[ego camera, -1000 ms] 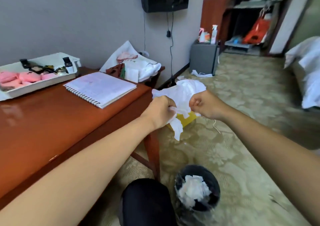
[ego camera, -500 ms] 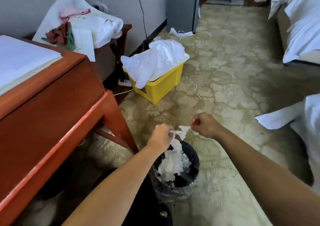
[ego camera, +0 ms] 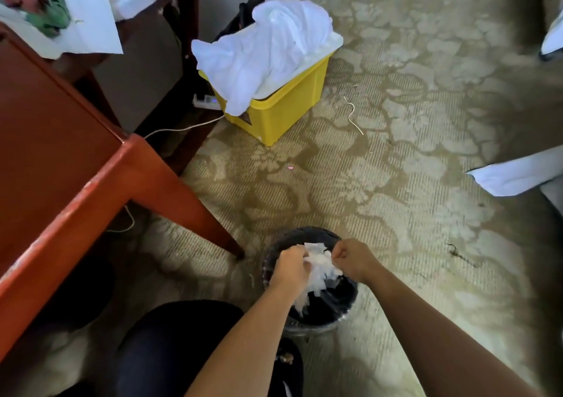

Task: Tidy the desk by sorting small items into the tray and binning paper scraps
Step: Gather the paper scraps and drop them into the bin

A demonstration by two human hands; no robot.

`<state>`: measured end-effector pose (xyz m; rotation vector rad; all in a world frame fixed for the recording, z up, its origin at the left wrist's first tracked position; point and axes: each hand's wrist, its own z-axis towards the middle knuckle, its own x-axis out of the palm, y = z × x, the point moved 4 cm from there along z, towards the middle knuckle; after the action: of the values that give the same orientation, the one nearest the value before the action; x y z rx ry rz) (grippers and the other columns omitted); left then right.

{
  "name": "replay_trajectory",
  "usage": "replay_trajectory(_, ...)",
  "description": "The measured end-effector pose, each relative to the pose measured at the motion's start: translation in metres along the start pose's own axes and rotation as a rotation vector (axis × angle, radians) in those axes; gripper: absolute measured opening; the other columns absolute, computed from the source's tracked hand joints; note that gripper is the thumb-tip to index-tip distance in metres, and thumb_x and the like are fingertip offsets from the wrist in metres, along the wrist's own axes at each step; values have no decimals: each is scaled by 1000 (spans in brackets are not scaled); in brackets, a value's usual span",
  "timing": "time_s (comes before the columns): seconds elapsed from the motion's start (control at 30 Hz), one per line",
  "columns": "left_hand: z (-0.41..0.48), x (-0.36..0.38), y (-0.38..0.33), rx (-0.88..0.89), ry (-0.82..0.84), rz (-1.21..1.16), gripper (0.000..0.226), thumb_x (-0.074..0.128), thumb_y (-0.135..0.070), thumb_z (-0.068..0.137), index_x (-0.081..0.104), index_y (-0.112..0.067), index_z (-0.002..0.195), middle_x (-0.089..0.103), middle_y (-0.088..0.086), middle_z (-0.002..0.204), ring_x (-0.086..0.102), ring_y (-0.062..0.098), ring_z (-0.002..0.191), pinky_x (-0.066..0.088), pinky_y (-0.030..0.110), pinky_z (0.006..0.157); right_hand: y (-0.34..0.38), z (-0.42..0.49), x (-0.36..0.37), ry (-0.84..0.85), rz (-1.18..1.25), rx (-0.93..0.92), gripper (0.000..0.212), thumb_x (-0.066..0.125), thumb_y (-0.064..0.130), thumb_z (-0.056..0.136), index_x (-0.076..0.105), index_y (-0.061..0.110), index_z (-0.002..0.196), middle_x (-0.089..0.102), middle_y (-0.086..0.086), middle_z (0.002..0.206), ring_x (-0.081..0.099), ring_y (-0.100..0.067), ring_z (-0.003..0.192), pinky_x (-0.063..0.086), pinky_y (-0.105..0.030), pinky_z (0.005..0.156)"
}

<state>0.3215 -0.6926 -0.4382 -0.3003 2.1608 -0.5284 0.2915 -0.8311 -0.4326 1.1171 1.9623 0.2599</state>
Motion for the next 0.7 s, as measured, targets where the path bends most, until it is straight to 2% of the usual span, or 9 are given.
replay_trajectory(0.1,4,5,2,1,40,-18,38,42,-14,97,50,-10,134,55,9,135,51,24,124,42,34,104,-7,4,9,35,-11,32,23,45,-3,85,63,-14,94,53,-23,77,49,-22,72,36,-24,61)
replay_trajectory(0.17,3,6,5,30,100,3,45,44,-17,98,40,-13,143,47,7,144,45,23,131,37,31,109,-7,4,11,69,14,33,24,46,-1,88,64,-7,101,60,-22,88,55,-25,76,45,-25,58)
replay_trajectory(0.23,-1,5,8,49,179,38,49,45,-20,98,34,-16,146,47,7,144,47,25,129,40,34,105,-1,2,10,81,20,15,27,46,2,91,62,1,112,63,-18,104,62,-31,90,53,-33,72)
replay_trajectory(0.3,-7,-4,9,46,223,72,50,43,-22,99,30,-19,147,51,9,140,53,29,121,45,38,98,10,-3,5,69,-5,-12,26,45,3,92,62,-1,111,64,-22,110,63,-34,94,50,-37,81)
replay_trajectory(0.37,-16,-19,6,66,239,111,49,41,-21,100,31,-18,147,51,10,139,55,32,118,45,37,89,24,-9,-1,61,-28,-45,26,43,2,91,60,-12,105,62,-32,103,58,-36,80,47,-38,69)
replay_trajectory(0.43,-28,-42,3,115,229,168,46,38,-19,101,33,-15,146,48,10,141,54,31,119,45,36,88,44,-17,-7,73,-47,-84,25,42,0,90,59,-16,98,54,-26,83,50,-30,73,41,-33,62)
replay_trajectory(0.5,-41,-65,-2,146,224,208,47,39,-21,101,31,-15,147,42,8,147,48,27,127,42,34,98,62,-25,-14,79,-70,-120,21,43,1,89,60,-12,87,50,-14,78,46,-22,74,37,-28,65)
replay_trajectory(0.57,-60,-94,-5,180,214,281,50,39,-25,101,27,-16,149,35,6,152,41,25,134,39,34,105,86,-37,-22,62,-117,-186,21,45,2,88,62,-10,87,53,-11,77,49,-21,73,39,-28,67)
replay_trajectory(0.7,-99,-154,-9,276,138,584,50,40,-28,100,30,-15,146,36,8,151,40,29,134,40,42,106,141,-65,-39,45,-216,-305,19,44,-2,86,60,-10,78,49,-13,70,48,-19,72,39,-30,67)
